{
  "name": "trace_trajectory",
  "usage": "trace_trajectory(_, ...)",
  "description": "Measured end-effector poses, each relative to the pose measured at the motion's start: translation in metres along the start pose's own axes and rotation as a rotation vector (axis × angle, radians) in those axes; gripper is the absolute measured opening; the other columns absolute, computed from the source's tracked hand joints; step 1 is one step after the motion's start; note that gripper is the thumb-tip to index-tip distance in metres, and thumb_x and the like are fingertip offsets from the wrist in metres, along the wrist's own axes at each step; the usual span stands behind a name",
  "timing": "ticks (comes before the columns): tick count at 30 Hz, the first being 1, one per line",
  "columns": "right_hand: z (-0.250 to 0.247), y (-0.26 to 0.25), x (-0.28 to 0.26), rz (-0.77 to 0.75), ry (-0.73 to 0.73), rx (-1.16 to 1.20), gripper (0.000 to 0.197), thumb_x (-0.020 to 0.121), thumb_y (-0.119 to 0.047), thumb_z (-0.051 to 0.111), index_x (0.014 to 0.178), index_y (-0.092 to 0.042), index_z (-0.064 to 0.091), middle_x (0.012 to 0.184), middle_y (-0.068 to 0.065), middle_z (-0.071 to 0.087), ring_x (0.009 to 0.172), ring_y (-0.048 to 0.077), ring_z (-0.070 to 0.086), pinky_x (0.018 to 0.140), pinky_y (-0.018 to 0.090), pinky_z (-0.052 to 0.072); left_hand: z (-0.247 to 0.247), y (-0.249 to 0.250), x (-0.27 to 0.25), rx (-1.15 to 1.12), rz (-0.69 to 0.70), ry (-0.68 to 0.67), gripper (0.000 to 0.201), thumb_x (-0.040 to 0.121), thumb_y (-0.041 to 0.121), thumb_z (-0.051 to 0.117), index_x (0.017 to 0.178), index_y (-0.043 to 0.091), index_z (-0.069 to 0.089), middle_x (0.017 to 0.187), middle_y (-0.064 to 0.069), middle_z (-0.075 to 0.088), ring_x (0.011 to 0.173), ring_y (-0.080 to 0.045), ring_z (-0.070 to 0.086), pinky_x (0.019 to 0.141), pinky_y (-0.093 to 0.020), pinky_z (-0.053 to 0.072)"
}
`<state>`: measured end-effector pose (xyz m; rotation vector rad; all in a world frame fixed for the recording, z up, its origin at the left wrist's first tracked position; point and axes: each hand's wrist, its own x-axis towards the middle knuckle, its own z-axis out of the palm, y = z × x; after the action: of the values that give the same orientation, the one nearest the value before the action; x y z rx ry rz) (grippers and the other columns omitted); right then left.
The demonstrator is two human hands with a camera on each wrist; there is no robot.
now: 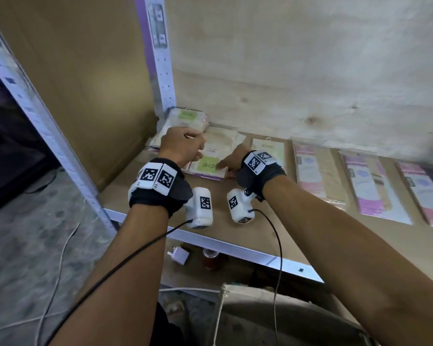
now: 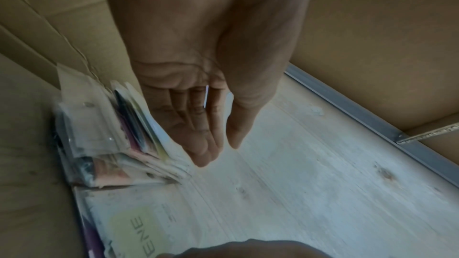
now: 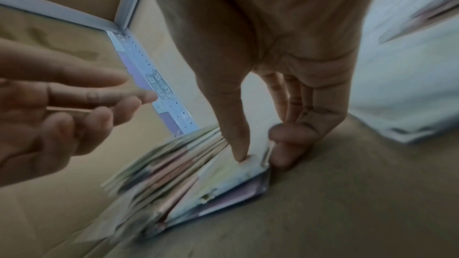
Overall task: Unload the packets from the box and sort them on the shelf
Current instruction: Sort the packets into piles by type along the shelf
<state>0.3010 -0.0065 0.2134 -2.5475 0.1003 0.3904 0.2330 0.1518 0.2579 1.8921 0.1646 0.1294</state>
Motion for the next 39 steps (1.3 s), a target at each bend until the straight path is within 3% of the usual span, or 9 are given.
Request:
trace_trajectory(6, -0.007, 0.007, -0.011, -0.028, -0.042, -0.015, 0.028, 0.081, -0.036, 0.077, 0.077, -0.013, 0.061, 0.084, 0.008, 0.065, 0.079, 0.023, 0.062, 0.073, 0.033, 0.053, -0.001, 0.0, -0.002, 0.007, 0.02, 0.002, 0.011, 0.088, 0.015, 0.067, 0.078, 0.019, 0.069, 0.075, -0.004, 0.07, 0.058, -0.017, 0.067, 0.056, -0.024, 0.054)
trace_trajectory(11, -0.025, 0.023, -0.038, -0.092, -0.074, 0.449, 0.024, 0.086, -0.003, 0.07, 0.069, -0.008, 0.054, 0.069, 0.014, 0.059, 0.061, 0.024, 0.052, 0.057, 0.032, 0.044, 0.01, 0.004, -0.002, 0.008, 0.003, -0.015, 0.006, 0.087, 0.007, 0.066, 0.089, 0.011, 0.071, 0.084, -0.014, 0.072, 0.062, -0.022, 0.065, 0.059, -0.027, 0.052)
trace_trajectory(14, -0.039, 0.035, -0.058, -0.113, -0.052, 0.691, 0.029, 0.086, 0.007, 0.065, 0.072, -0.012, 0.048, 0.064, 0.012, 0.051, 0.053, 0.021, 0.046, 0.049, 0.029, 0.033, 0.015, 0.002, -0.003, 0.048, 0.009, -0.036, 0.022, 0.085, -0.001, 0.062, 0.105, 0.005, 0.072, 0.086, -0.016, 0.071, 0.061, -0.022, 0.064, 0.07, -0.032, 0.057)
trace_trajectory(18, -0.061, 0.06, -0.088, -0.125, -0.037, 0.846, 0.016, 0.088, 0.004, 0.064, 0.087, -0.011, 0.058, 0.077, 0.013, 0.059, 0.057, 0.018, 0.051, 0.048, 0.025, 0.035, 0.028, 0.004, -0.013, 0.284, 0.086, -0.09, 0.04, 0.086, -0.005, 0.05, 0.119, 0.009, 0.069, 0.122, -0.016, 0.068, 0.108, -0.034, 0.065, 0.101, -0.04, 0.052)
trace_trajectory(22, -0.083, 0.092, -0.116, -0.127, -0.041, 1.001, 0.03, 0.09, 0.0, 0.063, 0.12, -0.002, 0.061, 0.097, 0.015, 0.06, 0.062, 0.018, 0.058, 0.055, 0.027, 0.035, 0.052, 0.017, -0.027, 0.483, 0.207, -0.15, 0.057, 0.083, -0.004, 0.063, 0.134, 0.022, 0.061, 0.141, -0.014, 0.051, 0.13, -0.032, 0.049, 0.111, -0.033, 0.04)
trace_trajectory(25, -0.098, 0.115, -0.132, -0.145, -0.022, 1.087, 0.027, 0.092, -0.005, 0.062, 0.119, -0.002, 0.063, 0.089, 0.01, 0.062, 0.063, 0.018, 0.062, 0.057, 0.028, 0.033, 0.077, 0.03, -0.042, 0.442, 0.33, -0.163, 0.051, 0.081, -0.003, 0.065, 0.123, 0.024, 0.069, 0.133, -0.01, 0.055, 0.115, -0.025, 0.054, 0.083, -0.013, 0.044)
trace_trajectory(29, -0.119, 0.143, -0.148, -0.167, -0.025, 1.233, 0.017, 0.096, -0.017, 0.056, 0.11, -0.01, 0.063, 0.09, 0.008, 0.071, 0.068, 0.016, 0.062, 0.061, 0.026, 0.039, 0.108, 0.052, -0.058, 0.247, 0.584, -0.092, 0.007, 0.087, 0.011, 0.071, 0.092, 0.008, 0.074, 0.095, -0.006, 0.068, 0.101, -0.028, 0.062, 0.093, -0.041, 0.049)
trace_trajectory(31, -0.127, 0.156, -0.154, -0.182, -0.031, 1.332, 0.011, 0.098, -0.021, 0.051, 0.104, -0.016, 0.06, 0.091, 0.01, 0.074, 0.07, 0.018, 0.062, 0.062, 0.025, 0.04, 0.119, 0.059, -0.059, 0.254, 0.615, -0.032, 0.024, 0.088, 0.029, 0.071, 0.076, 0.013, 0.058, 0.086, -0.007, 0.058, 0.099, -0.038, 0.056, 0.088, -0.046, 0.046)
trace_trajectory(39, -0.138, 0.195, -0.155, -0.264, -0.044, 1.492, 0.01, 0.099, -0.015, 0.049, 0.095, -0.017, 0.058, 0.09, 0.003, 0.074, 0.07, 0.013, 0.066, 0.056, 0.021, 0.046, 0.151, 0.076, -0.068, 0.063, 0.699, -0.072, 0.028, 0.085, 0.036, 0.073, 0.102, 0.013, 0.074, 0.1, -0.007, 0.074, 0.094, -0.032, 0.068, 0.082, -0.051, 0.055)
